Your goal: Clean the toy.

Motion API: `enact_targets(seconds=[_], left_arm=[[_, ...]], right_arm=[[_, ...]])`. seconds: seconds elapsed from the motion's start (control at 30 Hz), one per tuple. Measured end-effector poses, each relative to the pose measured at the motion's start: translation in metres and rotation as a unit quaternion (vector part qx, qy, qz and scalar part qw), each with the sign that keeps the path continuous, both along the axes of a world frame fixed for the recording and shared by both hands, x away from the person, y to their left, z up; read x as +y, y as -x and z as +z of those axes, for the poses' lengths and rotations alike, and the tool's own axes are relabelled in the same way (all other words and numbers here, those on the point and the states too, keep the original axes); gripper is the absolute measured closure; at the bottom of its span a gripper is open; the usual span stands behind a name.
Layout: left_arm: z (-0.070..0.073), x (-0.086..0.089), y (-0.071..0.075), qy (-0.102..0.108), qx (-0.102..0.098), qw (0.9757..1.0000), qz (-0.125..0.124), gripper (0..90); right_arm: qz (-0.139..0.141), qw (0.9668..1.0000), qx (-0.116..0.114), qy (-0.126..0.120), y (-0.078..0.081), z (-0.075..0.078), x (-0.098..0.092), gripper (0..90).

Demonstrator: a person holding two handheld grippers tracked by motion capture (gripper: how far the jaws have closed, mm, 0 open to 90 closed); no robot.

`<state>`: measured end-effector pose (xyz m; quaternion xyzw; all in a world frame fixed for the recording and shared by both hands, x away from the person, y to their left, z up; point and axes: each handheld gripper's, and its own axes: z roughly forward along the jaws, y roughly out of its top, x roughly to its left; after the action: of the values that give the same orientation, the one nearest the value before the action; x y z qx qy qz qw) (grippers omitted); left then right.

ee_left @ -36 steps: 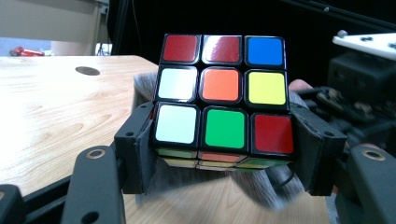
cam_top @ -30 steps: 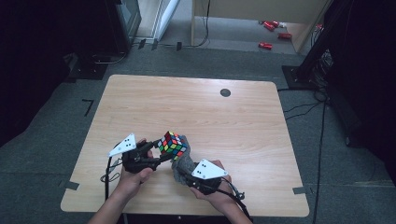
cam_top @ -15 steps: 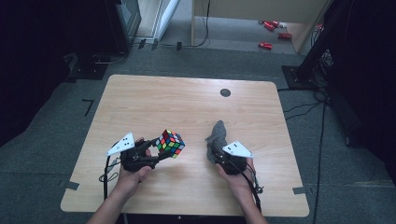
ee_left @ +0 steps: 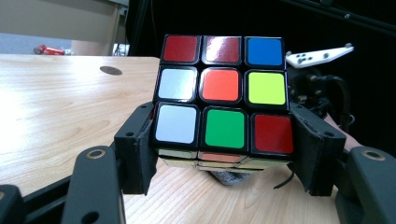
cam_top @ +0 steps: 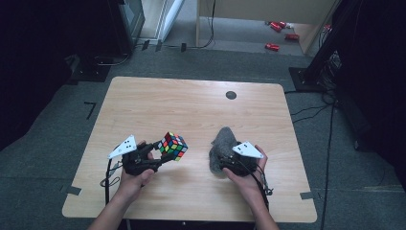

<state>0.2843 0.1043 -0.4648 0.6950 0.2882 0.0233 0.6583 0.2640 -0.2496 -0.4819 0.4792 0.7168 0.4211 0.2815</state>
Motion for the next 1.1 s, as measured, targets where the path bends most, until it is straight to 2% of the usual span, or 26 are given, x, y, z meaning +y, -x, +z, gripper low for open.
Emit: enact_targets(seconds=[0.13, 0.23, 0.4, 0.63, 0.73, 0.97, 1.03, 1.1], left_arm=[[0.0, -0.001, 0.0, -0.003, 0.005, 1.0, 0.0, 34.2], [0.0, -0.002, -0.001, -0.011, 0.012, 0.9999, 0.0, 34.2], [-0.001, -0.005, -0.003, -0.017, 0.027, 0.9995, -0.005, 34.2], [0.0, -0.007, -0.005, -0.024, 0.046, 0.9986, -0.002, 34.2], [0.002, -0.009, -0.005, -0.024, 0.05, 0.9984, -0.007, 34.2], [0.002, -0.016, -0.005, -0.029, 0.069, 0.9971, -0.017, 34.2], [0.002, -0.019, -0.005, -0.029, 0.074, 0.9967, -0.02, 34.2], [0.002, -0.022, -0.004, -0.028, 0.08, 0.9961, -0.023, 34.2]], right_arm=[[0.034, 0.9989, -0.029, -0.013, 0.006, 0.006, 0.004, 13.6], [0.068, 0.9962, -0.047, -0.027, 0.011, 0.009, 0.011, 13.1], [0.127, 0.989, -0.071, -0.027, 0.02, 0.01, 0.028, 13.4], [0.18, 0.978, -0.104, -0.02, 0.033, 0.013, 0.051, 15.2], [0.192, 0.9743, -0.117, -0.011, 0.036, 0.013, 0.058, 17.8], [0.204, 0.9693, -0.136, 0.006, 0.042, 0.012, 0.068, 19.7], [0.208, 0.9682, -0.138, 0.011, 0.043, 0.011, 0.071, 20.7], [0.206, 0.9687, -0.138, 0.016, 0.042, 0.009, 0.073, 20.9]])
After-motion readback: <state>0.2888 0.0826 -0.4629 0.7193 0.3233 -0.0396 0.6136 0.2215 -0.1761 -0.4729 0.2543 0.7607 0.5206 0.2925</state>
